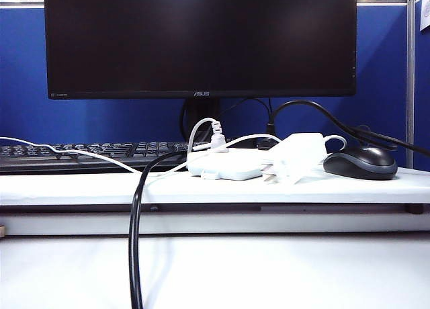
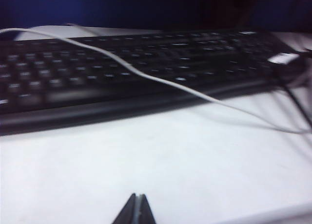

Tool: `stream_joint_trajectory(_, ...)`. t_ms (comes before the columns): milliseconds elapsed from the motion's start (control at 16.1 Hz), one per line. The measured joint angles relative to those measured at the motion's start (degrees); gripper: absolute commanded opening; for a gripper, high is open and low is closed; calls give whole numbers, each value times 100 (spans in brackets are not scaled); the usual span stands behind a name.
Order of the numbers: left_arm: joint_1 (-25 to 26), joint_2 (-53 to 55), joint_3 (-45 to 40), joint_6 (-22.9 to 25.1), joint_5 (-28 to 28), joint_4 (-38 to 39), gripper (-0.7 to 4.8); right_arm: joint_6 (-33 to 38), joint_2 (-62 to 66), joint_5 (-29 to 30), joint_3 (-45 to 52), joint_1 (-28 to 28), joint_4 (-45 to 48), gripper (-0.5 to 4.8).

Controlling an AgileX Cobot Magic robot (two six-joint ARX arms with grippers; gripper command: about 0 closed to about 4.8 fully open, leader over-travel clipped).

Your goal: Unplug the white charger from the socket, then place it next to the socket.

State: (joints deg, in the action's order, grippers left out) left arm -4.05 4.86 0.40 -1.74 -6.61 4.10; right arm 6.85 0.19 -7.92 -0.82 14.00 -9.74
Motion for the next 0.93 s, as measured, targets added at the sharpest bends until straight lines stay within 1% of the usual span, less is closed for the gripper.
stream_joint_trajectory(186,249,2,2,0,-2,109,-4,0,0,-90,24,-15,42,-1)
stream_joint_trajectory(434,262,0,0,0,-2,173,-4,0,0,-55,28,-13,46,-1)
stream_joint_trajectory(496,262,0,0,0,-2,210,-4,0,0,72,28,-13,42,-1)
stream_joint_trajectory(619,262,13,7,0,7,468,-4,0,0,542,31,-13,-4,-1)
stream_joint_trajectory(681,262,33,7,-2,46,474,-4,0,0,719,31,-13,-28,-1)
stream_joint_trajectory(743,262,33,7,0,96,474,-4,-2,0,804,31,-7,-31,-1)
stream_joint_trajectory(929,262,35,7,0,170,476,-4,0,0,811,31,-9,-33,-1)
